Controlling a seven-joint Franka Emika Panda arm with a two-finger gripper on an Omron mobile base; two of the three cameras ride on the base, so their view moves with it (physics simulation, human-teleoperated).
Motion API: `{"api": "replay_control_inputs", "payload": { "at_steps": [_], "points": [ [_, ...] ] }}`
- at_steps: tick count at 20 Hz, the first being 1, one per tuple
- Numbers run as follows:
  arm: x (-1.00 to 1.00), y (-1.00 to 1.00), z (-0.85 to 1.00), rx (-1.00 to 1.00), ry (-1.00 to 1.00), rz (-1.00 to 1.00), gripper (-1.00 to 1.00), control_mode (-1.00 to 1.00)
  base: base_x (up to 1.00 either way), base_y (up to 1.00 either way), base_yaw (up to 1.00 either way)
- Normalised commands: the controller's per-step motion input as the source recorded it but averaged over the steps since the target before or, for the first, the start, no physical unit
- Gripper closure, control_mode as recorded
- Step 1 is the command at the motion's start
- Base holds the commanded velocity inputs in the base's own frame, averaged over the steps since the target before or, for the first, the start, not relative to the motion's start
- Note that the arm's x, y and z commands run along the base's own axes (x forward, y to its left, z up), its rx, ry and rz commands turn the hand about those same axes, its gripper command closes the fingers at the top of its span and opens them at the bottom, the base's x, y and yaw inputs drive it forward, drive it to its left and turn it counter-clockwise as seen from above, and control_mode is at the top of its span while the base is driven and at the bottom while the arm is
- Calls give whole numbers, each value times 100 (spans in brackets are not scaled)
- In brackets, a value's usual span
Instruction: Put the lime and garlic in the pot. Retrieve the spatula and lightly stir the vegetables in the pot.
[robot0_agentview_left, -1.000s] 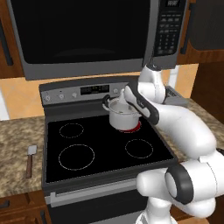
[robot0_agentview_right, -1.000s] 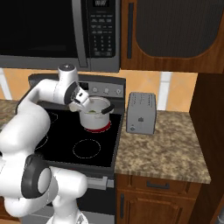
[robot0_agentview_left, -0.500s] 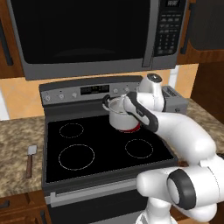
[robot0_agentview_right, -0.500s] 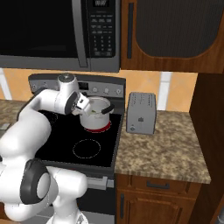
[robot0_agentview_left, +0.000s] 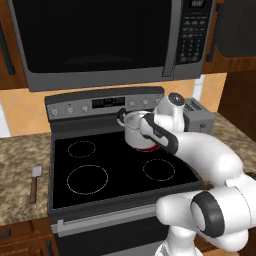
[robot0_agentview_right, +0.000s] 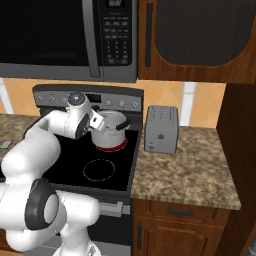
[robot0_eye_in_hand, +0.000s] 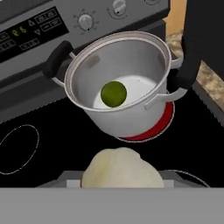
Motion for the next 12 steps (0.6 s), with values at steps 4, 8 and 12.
{"api": "replay_control_inputs", "payload": {
  "at_steps": [4,8,12],
  "points": [
    [56,-7,0,0,10,0,100,-100,0,0,0],
    [67,-12,0,0,10,-2,100,-100,0,0,0],
    [64,-3,-6,-1,10,-2,100,-100,0,0,0]
  ]
}}
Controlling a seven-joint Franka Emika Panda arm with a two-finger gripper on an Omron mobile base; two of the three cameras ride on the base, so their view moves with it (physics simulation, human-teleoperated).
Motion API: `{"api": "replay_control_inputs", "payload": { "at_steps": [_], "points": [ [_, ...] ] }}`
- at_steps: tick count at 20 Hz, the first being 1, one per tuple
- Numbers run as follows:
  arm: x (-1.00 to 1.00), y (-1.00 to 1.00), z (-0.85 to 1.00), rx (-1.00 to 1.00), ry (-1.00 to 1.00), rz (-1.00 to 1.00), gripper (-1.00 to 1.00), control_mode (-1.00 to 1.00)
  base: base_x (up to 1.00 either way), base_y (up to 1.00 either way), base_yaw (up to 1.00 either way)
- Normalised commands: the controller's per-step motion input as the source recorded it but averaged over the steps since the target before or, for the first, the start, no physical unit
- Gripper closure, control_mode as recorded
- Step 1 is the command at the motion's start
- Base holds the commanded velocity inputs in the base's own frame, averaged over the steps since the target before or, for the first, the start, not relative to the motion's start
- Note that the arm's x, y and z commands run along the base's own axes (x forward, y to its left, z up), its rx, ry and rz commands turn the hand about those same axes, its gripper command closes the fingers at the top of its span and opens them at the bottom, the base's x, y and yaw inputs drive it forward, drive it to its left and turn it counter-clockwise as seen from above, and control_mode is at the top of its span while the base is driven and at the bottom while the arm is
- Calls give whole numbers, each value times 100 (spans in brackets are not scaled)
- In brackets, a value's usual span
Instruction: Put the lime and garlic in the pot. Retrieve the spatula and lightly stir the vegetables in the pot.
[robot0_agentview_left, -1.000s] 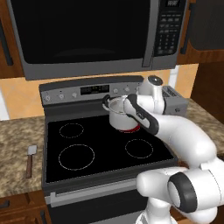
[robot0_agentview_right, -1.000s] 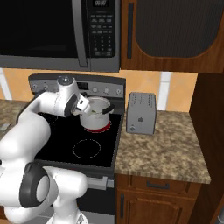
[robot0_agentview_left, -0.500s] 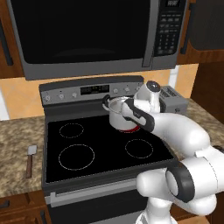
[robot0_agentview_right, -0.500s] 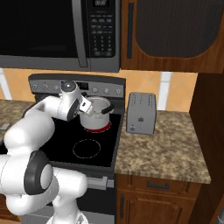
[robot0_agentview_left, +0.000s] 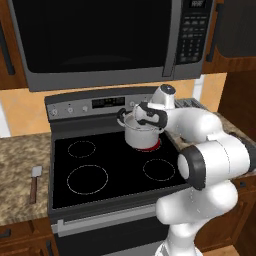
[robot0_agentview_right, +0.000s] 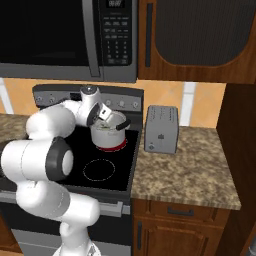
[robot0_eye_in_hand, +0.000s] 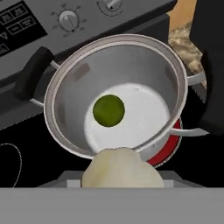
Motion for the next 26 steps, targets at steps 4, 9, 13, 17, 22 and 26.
{"api": "replay_control_inputs", "payload": {
  "at_steps": [4,9,13,17,22,26],
  "points": [
    [64,0,-38,-11,10,-2,100,-100,0,0,0],
    [59,0,-26,-7,11,-1,100,-100,0,0,0],
    [52,0,-27,-5,10,0,100,-100,0,0,0],
    [47,0,-39,-5,4,0,100,-100,0,0,0],
    [37,0,-49,-5,0,0,100,-100,0,0,0],
    [23,0,-34,-1,0,0,100,-100,0,0,0]
  ]
}}
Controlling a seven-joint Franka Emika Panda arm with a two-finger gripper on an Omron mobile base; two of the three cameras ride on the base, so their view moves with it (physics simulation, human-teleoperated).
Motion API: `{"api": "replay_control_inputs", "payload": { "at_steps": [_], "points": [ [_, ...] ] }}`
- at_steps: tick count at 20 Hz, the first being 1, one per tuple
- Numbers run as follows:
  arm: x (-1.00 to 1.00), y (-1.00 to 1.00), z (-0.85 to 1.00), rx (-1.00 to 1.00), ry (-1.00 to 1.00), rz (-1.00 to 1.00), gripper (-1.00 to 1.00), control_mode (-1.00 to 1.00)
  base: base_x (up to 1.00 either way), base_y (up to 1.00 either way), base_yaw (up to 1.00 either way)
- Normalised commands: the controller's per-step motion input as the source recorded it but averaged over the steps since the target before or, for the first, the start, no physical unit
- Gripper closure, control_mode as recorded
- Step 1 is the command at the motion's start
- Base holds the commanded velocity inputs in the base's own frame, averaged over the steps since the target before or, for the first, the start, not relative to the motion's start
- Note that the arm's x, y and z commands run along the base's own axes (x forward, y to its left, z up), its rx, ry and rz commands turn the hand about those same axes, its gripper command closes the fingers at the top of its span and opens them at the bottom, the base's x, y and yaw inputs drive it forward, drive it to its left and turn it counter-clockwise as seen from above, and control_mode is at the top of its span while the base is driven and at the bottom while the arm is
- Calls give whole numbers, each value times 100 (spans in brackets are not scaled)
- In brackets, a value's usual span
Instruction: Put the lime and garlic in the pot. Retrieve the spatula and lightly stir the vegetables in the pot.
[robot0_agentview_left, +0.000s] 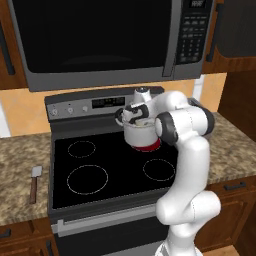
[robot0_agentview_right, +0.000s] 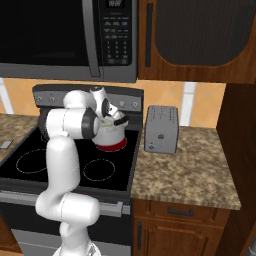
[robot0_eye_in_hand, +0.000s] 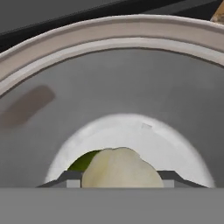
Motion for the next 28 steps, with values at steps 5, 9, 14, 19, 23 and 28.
{"api": "replay_control_inputs", "payload": {
  "at_steps": [5,9,14,19,23,28],
  "points": [
    [-5,-2,-10,0,0,0,-100,-100,0,0,0],
    [-44,-26,0,0,0,0,-100,-100,0,0,0],
    [-28,-16,0,1,-5,0,-100,-100,0,0,0],
    [18,2,-17,16,-28,0,-100,-100,0,0,0],
    [28,1,-10,15,-22,0,-100,-100,0,0,0],
    [-12,1,8,4,-18,0,-100,-100,0,0,0]
  ]
}}
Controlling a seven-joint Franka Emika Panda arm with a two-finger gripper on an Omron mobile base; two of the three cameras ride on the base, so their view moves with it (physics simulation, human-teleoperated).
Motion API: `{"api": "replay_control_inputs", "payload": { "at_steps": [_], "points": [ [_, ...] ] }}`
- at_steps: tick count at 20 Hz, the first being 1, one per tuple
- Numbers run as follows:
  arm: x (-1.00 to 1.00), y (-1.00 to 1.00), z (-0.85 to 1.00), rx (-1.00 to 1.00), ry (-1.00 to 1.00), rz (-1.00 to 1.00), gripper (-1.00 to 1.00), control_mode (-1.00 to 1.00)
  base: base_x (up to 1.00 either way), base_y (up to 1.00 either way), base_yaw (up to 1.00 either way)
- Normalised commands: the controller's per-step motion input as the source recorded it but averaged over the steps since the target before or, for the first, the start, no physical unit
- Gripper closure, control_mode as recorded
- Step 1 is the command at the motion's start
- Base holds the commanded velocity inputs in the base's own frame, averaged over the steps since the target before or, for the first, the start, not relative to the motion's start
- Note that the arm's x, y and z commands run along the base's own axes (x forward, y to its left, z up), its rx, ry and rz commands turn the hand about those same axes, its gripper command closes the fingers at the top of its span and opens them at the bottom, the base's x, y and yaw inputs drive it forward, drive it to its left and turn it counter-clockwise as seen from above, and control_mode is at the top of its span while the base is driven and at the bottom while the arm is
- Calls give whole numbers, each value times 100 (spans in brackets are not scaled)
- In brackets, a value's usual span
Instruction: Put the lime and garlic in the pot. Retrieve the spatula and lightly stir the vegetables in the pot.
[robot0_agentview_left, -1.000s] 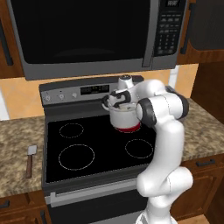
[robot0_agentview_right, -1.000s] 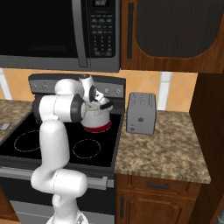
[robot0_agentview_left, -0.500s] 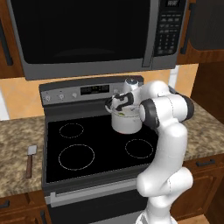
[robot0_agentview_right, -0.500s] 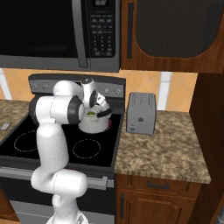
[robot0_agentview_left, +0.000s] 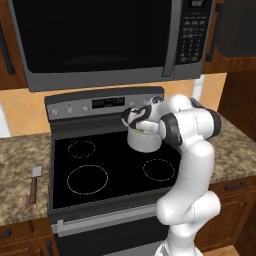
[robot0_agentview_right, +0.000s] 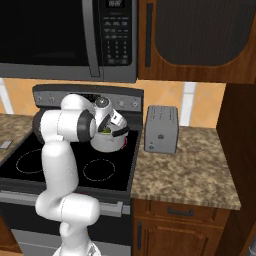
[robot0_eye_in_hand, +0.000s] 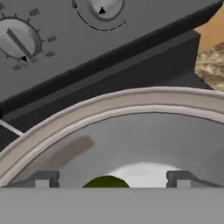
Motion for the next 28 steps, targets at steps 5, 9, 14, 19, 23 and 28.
{"api": "replay_control_inputs", "payload": {
  "at_steps": [5,9,14,19,23,28],
  "points": [
    [-33,0,68,0,1,0,-100,-100,0,0,0],
    [-17,0,85,0,0,0,-100,-100,0,0,0],
    [-24,10,62,0,0,0,-100,-100,0,0,0],
    [-42,31,25,0,-1,1,-100,-100,0,0,0],
    [-66,41,17,0,-6,4,-100,-100,0,0,0],
    [-76,34,41,0,-6,4,-100,-100,0,0,0]
  ]
}}
